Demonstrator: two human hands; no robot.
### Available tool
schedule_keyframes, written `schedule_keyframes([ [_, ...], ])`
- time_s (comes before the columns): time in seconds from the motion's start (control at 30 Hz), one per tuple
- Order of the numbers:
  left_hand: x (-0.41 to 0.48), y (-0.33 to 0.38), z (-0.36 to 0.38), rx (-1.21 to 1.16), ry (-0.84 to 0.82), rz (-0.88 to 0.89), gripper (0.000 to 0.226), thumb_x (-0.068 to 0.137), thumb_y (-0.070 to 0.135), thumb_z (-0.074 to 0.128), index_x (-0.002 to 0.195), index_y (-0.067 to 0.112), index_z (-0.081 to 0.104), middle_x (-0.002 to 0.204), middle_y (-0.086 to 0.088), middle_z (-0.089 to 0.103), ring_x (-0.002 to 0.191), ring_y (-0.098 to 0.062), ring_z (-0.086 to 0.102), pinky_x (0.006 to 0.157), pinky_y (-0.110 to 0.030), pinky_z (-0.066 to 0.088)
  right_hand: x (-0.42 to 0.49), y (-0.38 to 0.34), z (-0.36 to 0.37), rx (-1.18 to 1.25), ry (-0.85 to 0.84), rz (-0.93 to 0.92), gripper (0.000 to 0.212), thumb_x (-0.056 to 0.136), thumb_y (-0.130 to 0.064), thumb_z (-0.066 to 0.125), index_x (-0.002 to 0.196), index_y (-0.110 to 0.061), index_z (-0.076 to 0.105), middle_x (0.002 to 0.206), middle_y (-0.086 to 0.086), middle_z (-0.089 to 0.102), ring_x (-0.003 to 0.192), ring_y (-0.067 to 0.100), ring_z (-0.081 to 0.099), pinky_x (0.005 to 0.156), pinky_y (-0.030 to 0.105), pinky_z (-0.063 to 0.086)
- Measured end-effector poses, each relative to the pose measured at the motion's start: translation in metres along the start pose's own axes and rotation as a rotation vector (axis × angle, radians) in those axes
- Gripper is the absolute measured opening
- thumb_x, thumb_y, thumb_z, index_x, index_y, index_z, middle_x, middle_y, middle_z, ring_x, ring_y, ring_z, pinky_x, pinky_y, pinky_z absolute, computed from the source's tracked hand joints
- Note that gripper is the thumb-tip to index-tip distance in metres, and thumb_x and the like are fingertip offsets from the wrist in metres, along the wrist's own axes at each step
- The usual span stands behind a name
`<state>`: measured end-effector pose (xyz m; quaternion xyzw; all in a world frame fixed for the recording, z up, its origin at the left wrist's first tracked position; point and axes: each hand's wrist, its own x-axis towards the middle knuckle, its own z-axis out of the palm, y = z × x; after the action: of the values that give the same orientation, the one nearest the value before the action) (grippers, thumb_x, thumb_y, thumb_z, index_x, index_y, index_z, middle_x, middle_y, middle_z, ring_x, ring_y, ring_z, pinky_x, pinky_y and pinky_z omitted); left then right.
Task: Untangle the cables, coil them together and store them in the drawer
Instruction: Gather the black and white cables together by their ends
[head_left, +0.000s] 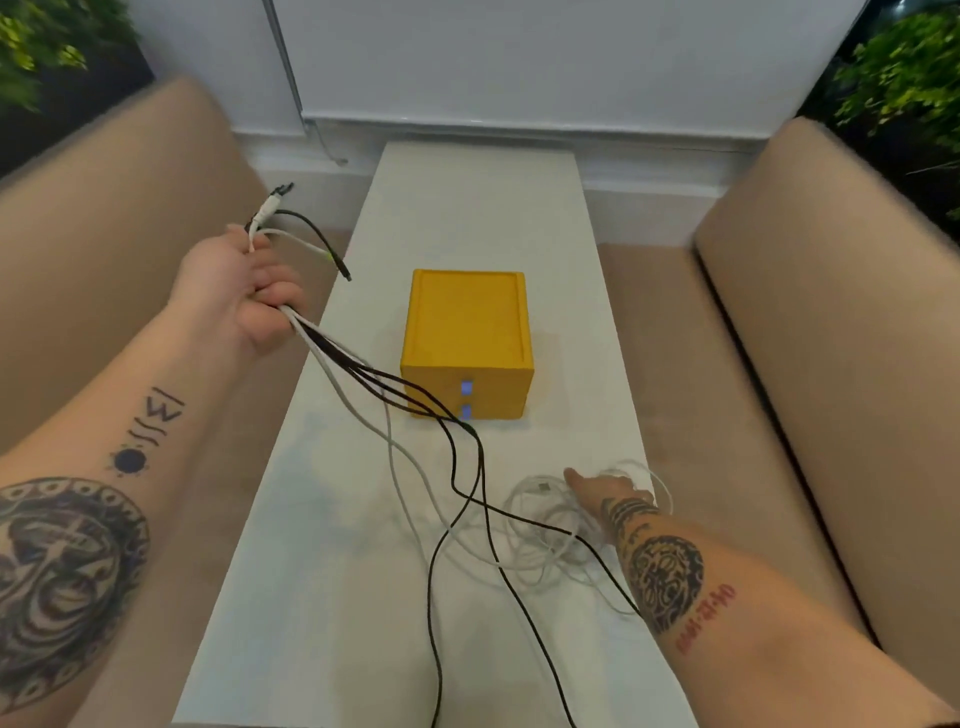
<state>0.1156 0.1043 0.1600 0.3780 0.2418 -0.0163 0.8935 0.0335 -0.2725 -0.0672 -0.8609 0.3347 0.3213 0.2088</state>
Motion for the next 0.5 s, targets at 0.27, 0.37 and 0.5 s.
schedule_keyframes([
  [0.27, -0.007, 0.014, -0.035, -0.057, 0.106, 0.084, 0.044, 0.107, 0.044, 0.035, 0.071, 0.022, 0.047, 0.051, 0.009, 0.023, 0.041, -0.003, 0.022, 0.036, -0.015, 0.016, 0.016, -0.007, 0.036, 0.092, 0.109, 0.099, 0.091, 0.084, -0.047, 0.07, 0.149, -0.008, 0.021, 0.149, 0.018, 0.027, 0.134, 0.037, 0.037, 0.11, 0.042, 0.035],
  [0.37, -0.01, 0.012, -0.038, -0.06, 0.135, 0.083, 0.045, 0.108, 0.044, 0.035, 0.07, 0.022, 0.047, 0.048, 0.009, 0.024, 0.04, -0.003, 0.022, 0.037, -0.015, 0.015, 0.018, -0.024, 0.044, 0.042, 0.113, -0.117, 0.046, 0.094, -0.02, 0.059, 0.134, -0.001, 0.048, 0.138, 0.017, 0.053, 0.127, 0.032, 0.053, 0.103, 0.034, 0.043],
  [0.5, -0.015, 0.015, -0.043, -0.05, 0.13, 0.073, 0.046, 0.108, 0.043, 0.035, 0.069, 0.022, 0.046, 0.046, 0.01, 0.025, 0.038, -0.003, 0.023, 0.036, -0.015, 0.015, 0.016, -0.052, 0.038, 0.197, 0.155, -0.263, 0.021, 0.094, -0.008, 0.055, 0.111, 0.003, 0.06, 0.124, 0.018, 0.064, 0.116, 0.032, 0.06, 0.093, 0.03, 0.046],
])
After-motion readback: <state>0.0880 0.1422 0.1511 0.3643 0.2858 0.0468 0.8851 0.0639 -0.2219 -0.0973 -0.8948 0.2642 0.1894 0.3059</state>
